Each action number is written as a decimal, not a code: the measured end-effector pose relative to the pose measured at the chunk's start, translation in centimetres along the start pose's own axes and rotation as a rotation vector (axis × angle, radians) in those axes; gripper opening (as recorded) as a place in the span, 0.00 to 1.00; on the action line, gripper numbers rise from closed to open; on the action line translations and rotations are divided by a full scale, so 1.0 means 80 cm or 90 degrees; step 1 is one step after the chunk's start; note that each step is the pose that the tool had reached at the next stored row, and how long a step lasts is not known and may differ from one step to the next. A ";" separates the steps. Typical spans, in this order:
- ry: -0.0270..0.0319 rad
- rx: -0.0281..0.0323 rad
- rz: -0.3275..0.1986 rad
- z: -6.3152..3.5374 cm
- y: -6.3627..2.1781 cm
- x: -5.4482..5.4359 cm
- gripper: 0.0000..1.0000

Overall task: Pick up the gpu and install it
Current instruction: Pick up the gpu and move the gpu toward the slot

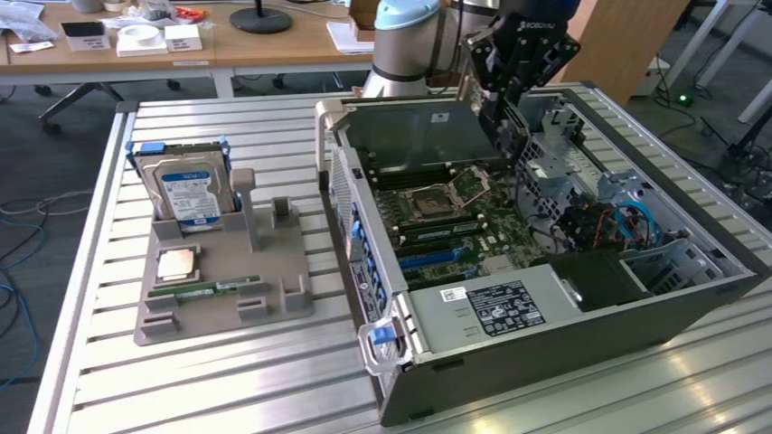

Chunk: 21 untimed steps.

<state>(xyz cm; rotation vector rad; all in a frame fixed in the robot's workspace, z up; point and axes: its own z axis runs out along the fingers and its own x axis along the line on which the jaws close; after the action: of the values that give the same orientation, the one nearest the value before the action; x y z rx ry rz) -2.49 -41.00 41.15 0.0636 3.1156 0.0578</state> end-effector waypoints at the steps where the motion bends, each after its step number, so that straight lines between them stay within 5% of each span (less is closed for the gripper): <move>1: 0.0000 0.0000 0.000 0.000 0.000 -0.003 0.26; 14: 0.0000 0.0000 0.000 0.001 0.002 -0.041 0.26; 21: 0.0000 0.0000 0.000 0.001 0.002 -0.045 0.26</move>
<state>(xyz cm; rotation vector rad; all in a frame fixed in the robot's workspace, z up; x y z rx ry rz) 1.12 -40.99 41.12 0.0639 3.1155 0.0578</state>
